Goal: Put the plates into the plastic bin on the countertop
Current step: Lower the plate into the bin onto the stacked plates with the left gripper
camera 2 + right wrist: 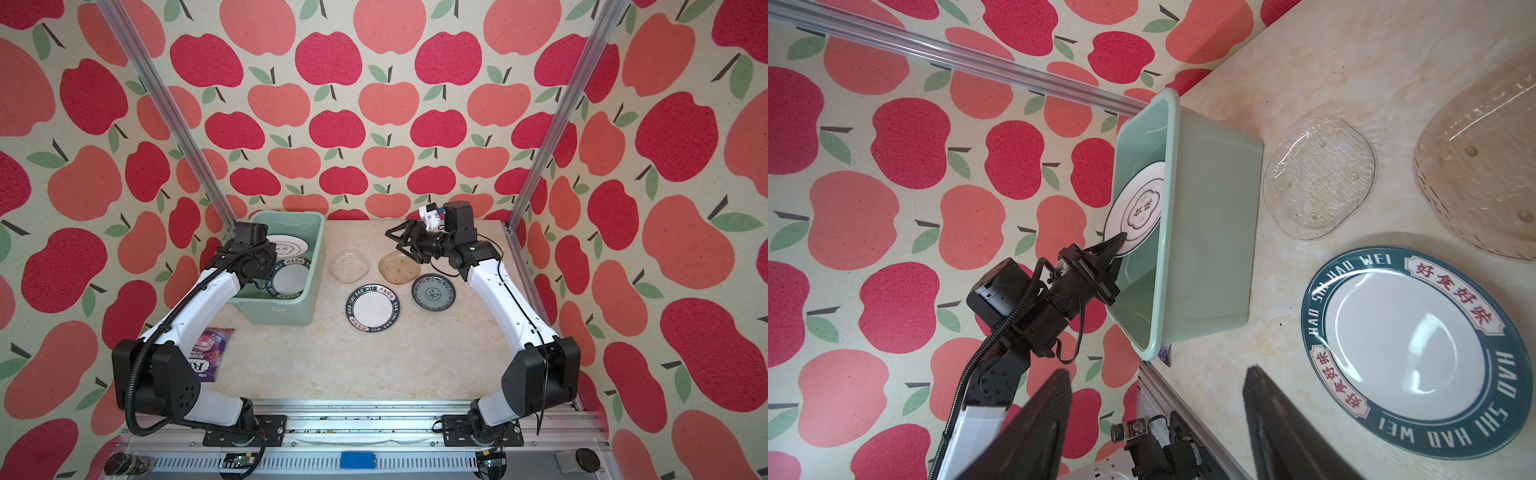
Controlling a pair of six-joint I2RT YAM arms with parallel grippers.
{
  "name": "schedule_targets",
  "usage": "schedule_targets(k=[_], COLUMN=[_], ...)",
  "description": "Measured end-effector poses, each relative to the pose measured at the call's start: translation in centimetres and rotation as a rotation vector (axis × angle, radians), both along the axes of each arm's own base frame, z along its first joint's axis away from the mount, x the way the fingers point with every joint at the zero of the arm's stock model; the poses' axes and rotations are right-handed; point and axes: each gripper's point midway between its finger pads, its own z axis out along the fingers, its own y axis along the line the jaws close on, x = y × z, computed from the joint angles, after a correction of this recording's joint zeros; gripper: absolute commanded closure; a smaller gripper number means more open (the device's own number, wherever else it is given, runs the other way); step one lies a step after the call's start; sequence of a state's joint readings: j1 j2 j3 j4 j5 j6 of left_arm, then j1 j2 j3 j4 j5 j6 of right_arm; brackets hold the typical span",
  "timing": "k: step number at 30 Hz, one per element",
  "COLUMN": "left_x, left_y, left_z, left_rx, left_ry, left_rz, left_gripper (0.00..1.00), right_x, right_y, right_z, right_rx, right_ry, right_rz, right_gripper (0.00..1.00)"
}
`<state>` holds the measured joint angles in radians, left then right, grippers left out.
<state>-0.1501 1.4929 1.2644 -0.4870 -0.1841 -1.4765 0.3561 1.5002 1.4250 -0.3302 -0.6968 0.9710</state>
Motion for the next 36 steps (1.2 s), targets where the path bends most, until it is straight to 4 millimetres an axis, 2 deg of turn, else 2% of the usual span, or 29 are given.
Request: schedule_targets(k=[10,18,26,36], left_x=[0.8,0.8,0.6,0.2], left_y=[-1.9,-1.6,-1.5,-1.1], left_z=[-2.1,-3.4,-7.3,-8.8], left_rx=[-0.085,-0.121,-0.122,-0.108], left_ry=[0.039,0.057,0.138,0.15], left_rz=[0.084,0.164,0.206,0.234], left_gripper=[1.0,1.0,1.0,1.0], right_x=[0.2,0.3,0.2,0.2], right_y=[-0.4,-1.0,-1.1,-1.3], right_z=[0.1,0.5,0.5,0.2], right_rx=[0.003,0.009,0.011,0.01], right_ry=[0.0,-0.006,-0.003,0.005], right_rz=[-0.007,-0.017,-0.014,-0.016], right_gripper=[0.32,0.32,0.33,0.33])
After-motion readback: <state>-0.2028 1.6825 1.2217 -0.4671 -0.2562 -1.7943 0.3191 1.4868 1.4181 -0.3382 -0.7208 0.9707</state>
